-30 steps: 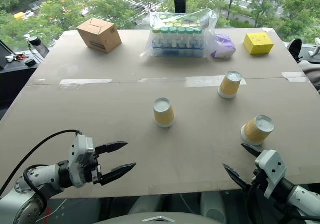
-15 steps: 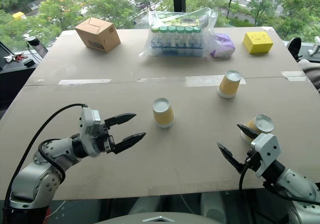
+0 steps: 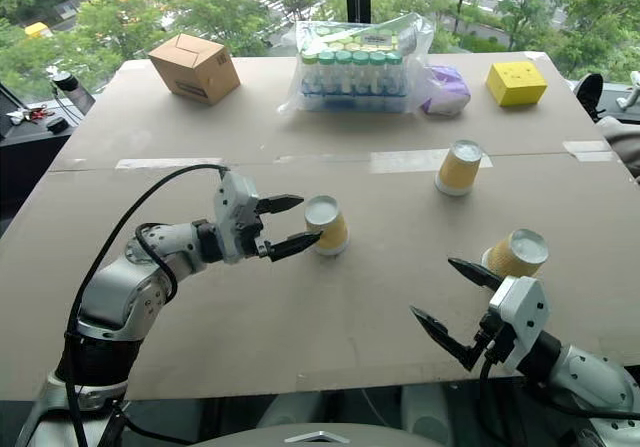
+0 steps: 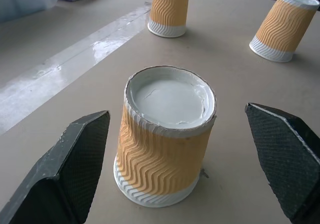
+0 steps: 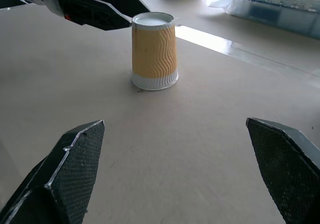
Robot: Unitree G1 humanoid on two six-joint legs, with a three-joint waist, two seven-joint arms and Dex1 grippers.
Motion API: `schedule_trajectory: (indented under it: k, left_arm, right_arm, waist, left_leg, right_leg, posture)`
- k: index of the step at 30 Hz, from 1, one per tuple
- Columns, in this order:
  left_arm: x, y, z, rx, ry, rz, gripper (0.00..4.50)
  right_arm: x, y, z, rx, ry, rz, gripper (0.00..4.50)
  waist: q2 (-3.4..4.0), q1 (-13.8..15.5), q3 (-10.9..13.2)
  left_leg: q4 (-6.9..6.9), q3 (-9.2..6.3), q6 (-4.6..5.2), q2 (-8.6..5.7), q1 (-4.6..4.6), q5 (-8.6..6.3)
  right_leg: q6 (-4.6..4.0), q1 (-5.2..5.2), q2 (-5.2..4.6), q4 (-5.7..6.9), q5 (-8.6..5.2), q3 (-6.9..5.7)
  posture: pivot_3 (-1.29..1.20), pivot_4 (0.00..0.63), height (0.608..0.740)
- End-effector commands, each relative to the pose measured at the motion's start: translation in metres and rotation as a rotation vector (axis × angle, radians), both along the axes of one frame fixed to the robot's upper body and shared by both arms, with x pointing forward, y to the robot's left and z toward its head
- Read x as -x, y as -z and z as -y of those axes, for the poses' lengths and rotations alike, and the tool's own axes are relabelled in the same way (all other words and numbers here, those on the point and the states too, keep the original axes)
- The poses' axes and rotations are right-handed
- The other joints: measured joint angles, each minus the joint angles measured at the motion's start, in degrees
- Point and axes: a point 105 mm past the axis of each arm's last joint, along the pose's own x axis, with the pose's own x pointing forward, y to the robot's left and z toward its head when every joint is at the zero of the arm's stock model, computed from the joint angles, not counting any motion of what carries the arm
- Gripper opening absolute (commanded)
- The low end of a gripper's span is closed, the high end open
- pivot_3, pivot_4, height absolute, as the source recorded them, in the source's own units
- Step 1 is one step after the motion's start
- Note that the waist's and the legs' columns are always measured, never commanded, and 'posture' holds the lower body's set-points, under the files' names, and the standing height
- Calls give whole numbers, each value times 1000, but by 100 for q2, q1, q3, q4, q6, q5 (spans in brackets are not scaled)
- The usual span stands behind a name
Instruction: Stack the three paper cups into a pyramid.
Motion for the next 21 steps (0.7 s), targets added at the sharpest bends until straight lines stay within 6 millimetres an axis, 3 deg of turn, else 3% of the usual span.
schedule_trajectory:
  k: [1, 6, 11, 21]
  left_arm:
    - [-11, -2, 7, -8, 24, 44, 4448]
    - [-20, 5, 13, -3, 62, 47, 4448]
    - [-23, 9, 15, -3, 104, 53, 2446]
    - [11, 13, 10, -36, 242, 22, 2446]
  right_arm:
    - [4, -15, -2, 1, 8, 62, 4500]
    - [9, -15, -1, 3, 52, 62, 4500]
    - [14, -15, -1, 5, 82, 57, 4500]
    - [11, -11, -4, -1, 80, 50, 4500]
  waist:
    - [-1, 10, -1]
    - [-1, 10, 0]
    - [-3, 7, -1]
    - [-2, -4, -1]
  left_leg:
    - [1, 0, 0, 0, 0, 0]
    - [1, -2, 0, -1, -2, 0]
    - [2, -2, 0, -2, -2, 0]
    - [-1, -1, -1, 1, -2, -1]
  right_leg:
    - [0, 0, 0, 0, 0, -1]
    - [0, -1, -1, 0, 0, -1]
    - [0, -1, -2, -1, 0, -1]
    - [0, -5, -1, 0, 0, 2]
  posture:
    - [0, 150, 740]
    - [0, 150, 740]
    - [0, 150, 740]
    - [0, 150, 740]
